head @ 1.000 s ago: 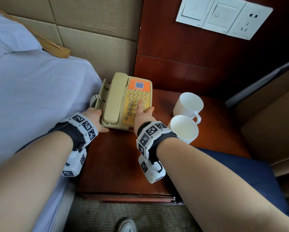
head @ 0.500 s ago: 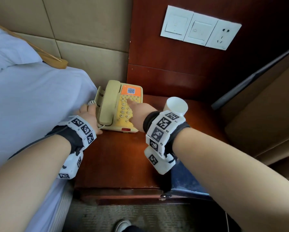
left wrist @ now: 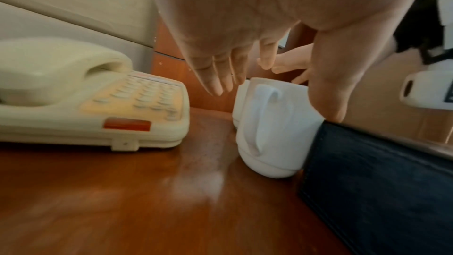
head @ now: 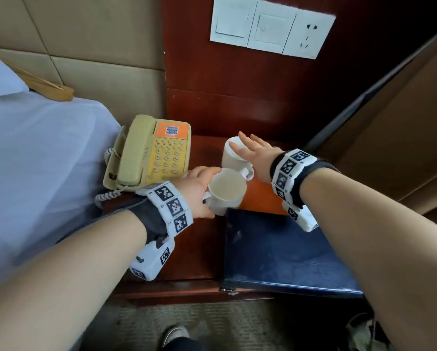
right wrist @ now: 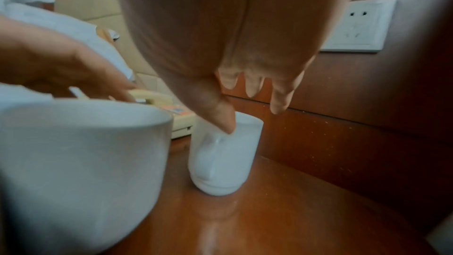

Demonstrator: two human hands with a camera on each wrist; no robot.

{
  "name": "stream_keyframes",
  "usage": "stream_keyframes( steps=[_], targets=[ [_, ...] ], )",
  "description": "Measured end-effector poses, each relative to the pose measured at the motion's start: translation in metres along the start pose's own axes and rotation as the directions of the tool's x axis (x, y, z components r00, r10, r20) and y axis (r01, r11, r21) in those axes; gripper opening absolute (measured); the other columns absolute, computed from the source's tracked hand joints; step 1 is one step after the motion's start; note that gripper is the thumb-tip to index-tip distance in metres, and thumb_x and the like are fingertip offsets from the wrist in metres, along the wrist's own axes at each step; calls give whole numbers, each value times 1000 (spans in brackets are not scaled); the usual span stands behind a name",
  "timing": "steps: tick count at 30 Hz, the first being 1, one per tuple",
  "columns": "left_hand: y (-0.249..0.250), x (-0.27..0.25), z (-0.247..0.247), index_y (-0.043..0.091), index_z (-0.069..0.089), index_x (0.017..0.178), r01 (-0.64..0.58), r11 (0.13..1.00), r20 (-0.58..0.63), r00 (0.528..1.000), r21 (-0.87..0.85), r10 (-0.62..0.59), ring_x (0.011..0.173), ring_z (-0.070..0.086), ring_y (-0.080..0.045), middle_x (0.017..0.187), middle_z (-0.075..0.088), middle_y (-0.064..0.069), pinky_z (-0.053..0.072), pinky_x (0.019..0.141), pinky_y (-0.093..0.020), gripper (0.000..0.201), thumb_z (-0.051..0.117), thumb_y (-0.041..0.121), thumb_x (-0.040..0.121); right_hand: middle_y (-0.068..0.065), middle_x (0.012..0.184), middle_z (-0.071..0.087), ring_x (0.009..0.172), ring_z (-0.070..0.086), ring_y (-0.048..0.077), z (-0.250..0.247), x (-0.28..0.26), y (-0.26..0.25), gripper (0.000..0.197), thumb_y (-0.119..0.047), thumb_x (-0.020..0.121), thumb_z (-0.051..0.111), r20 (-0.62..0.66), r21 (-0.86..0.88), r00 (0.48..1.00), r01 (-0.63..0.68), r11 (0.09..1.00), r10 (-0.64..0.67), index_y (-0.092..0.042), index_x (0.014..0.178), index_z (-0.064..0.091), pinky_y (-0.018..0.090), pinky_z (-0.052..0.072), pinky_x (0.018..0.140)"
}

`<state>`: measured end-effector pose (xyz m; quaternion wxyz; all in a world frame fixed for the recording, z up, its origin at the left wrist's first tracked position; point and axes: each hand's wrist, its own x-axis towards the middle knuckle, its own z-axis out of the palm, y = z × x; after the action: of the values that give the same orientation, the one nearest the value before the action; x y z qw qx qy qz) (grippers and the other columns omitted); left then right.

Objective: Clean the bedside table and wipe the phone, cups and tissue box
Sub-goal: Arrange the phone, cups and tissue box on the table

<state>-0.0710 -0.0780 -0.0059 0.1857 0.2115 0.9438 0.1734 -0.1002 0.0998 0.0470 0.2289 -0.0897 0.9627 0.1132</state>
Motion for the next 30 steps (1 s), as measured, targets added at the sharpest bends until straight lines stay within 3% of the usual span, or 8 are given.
stream_keyframes(
  steps=[6,8,11,13,17,19,26,30],
  targets=[
    [16,26,5,30,8,147,-22,996,47,999,91,18,135,26,-26,150,14,2,34,108,-40,104,76,41,69,-4,152,-29,144,-13,27,-4,44,0,108,-11,81,66,106,-159,994,33,987,-16,-41,143,-17,53,19,113],
    [16,32,8,30,7,147,-34,994,32,999,101,31,135,26,-27,149,13,3,33,109,-40,108,77,41,67,-6,152,-30,145,-5,29,-2,51,1,108,-6,80,67,88,-141,996,32,989,-19,-45,142,-12,51,28,110],
    [15,35,6,29,6,147,-69,989,3,998,131,69,134,28,-25,146,18,3,33,109,-38,107,76,45,68,-8,151,-30,139,12,31,-5,55,3,103,-10,80,67,42,-169,999,10,986,-2,-51,141,-5,43,43,95],
    [14,34,3,28,7,147,-110,976,-7,993,189,114,131,30,-22,143,23,2,34,106,-36,106,74,49,68,-9,154,-21,137,16,33,-6,58,6,93,-24,82,66,37,-120,999,-17,993,22,-51,141,-1,45,42,94],
    [2,23,-5,28,19,142,-126,966,22,992,223,125,120,38,-19,132,30,5,42,98,-35,98,73,56,65,-1,149,23,130,30,34,1,55,8,91,-68,73,56,-10,11,996,-85,996,85,-39,145,8,49,38,99],
    [-6,14,-11,27,22,140,-111,962,54,993,248,101,119,38,-18,132,29,5,42,98,-36,96,75,52,65,5,146,26,128,35,35,4,52,4,95,-77,71,47,-22,90,992,-125,988,127,-31,146,11,46,40,94],
    [-27,-21,-12,27,20,141,-41,955,88,996,293,16,125,35,-20,135,27,3,38,103,-36,97,77,46,65,9,138,31,112,50,35,3,35,-17,95,-78,72,45,8,203,970,-240,949,243,-19,143,21,40,42,73],
    [-40,-31,-18,30,9,147,-84,950,186,982,301,28,136,24,-19,146,17,4,26,113,-31,102,76,34,70,10,123,46,103,56,32,0,35,-29,59,-42,87,54,3,171,964,-262,950,265,-14,134,31,38,45,70]
  ],
)
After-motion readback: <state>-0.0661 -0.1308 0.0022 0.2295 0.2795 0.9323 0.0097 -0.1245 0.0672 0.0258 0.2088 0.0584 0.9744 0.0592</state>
